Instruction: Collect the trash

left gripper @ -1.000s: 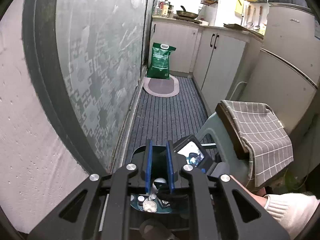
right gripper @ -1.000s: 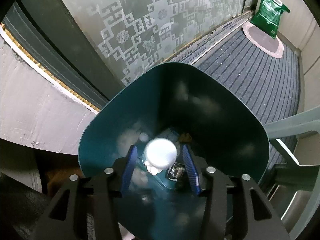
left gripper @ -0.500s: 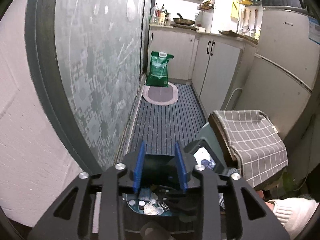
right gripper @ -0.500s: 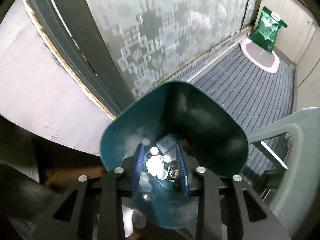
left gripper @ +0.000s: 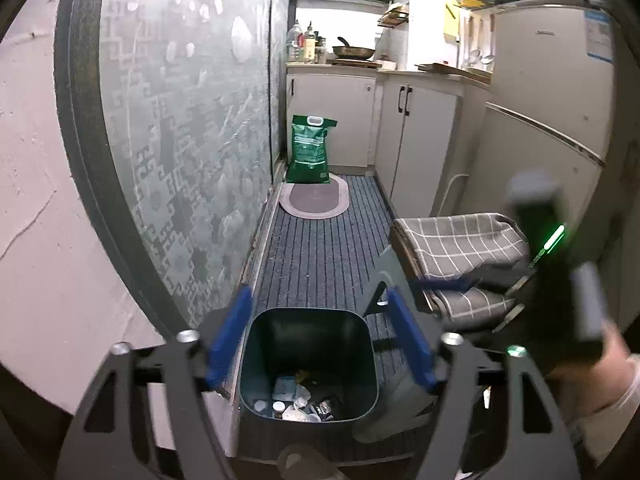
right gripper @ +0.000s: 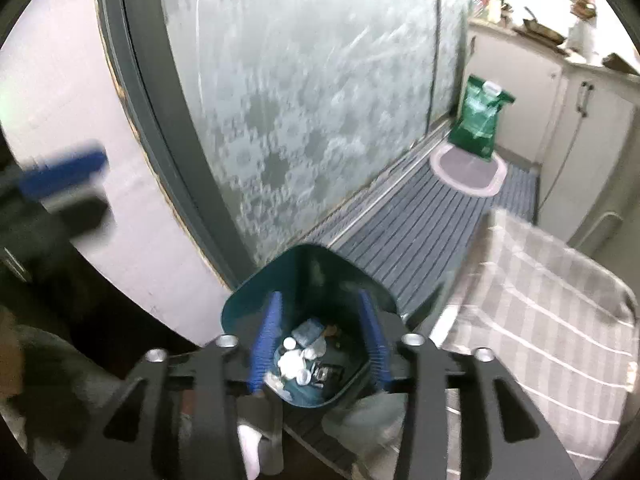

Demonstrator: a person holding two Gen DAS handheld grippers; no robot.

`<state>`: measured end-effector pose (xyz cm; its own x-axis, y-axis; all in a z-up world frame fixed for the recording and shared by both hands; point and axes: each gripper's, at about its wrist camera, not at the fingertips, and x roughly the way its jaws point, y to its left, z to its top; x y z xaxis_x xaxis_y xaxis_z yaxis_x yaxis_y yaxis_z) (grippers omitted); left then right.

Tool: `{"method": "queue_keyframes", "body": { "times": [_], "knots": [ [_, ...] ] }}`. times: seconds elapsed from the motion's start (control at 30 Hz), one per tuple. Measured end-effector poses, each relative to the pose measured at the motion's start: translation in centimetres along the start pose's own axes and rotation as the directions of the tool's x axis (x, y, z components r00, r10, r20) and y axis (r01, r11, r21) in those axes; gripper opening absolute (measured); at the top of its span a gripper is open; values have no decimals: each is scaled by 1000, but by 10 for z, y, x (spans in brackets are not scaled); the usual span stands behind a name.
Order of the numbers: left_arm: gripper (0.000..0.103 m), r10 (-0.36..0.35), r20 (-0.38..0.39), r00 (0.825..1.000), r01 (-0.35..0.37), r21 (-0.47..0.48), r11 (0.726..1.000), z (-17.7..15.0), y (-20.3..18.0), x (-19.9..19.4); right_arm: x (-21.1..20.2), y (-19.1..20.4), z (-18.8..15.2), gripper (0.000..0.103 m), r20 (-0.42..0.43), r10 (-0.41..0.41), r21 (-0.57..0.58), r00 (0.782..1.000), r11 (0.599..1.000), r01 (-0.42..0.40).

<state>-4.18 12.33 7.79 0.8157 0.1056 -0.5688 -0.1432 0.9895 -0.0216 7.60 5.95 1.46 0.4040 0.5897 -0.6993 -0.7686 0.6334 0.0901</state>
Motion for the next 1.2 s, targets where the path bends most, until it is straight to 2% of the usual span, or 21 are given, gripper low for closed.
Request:
{"method": "queue_keyframes", "body": {
  "times": [0.03,0.1,0.13,0.2,0.3,0.43,0.7,0.77,0.97,1.13,1.2],
  "knots": [
    [76,0,-3,1000,0,1,1000,-4,-3,-1,-12,-4,-1,60,17,-4,6,1000,1000,4],
    [83,1,-6,1000,-1,-5,1000,-8,-6,-1,-34,-11,-4,71,37,-7,3,999,1000,7],
    [85,1,-4,1000,-1,-9,1000,-10,-8,-2,-47,-13,-6,74,50,-15,-4,999,1000,16],
    [94,-6,3,1000,6,-8,1000,-14,-13,-6,-67,-17,-12,88,81,-29,-5,996,1000,30],
    [98,-2,26,1000,1,28,1000,-17,-25,-14,-97,-20,-24,99,120,-48,2,992,999,48],
    [100,9,67,998,-13,60,998,-17,-42,-28,-121,-18,-41,99,139,-90,-3,986,996,91],
    [100,33,73,997,-38,65,997,-28,-55,-40,-158,-25,-83,100,161,-126,47,979,992,119],
    [100,55,67,996,-59,54,997,-33,-52,-41,-162,-28,-92,100,159,-145,62,977,989,137],
    [100,51,75,996,-50,-12,999,-41,-36,-49,-179,-30,-114,100,173,-175,56,969,984,168],
    [100,53,80,995,-52,-15,999,-47,-34,-55,-196,-41,-123,100,211,-145,71,967,989,132],
    [100,63,79,995,-63,-7,998,-47,-35,-55,-197,-44,-125,100,214,-104,61,971,994,93]
  ]
}}
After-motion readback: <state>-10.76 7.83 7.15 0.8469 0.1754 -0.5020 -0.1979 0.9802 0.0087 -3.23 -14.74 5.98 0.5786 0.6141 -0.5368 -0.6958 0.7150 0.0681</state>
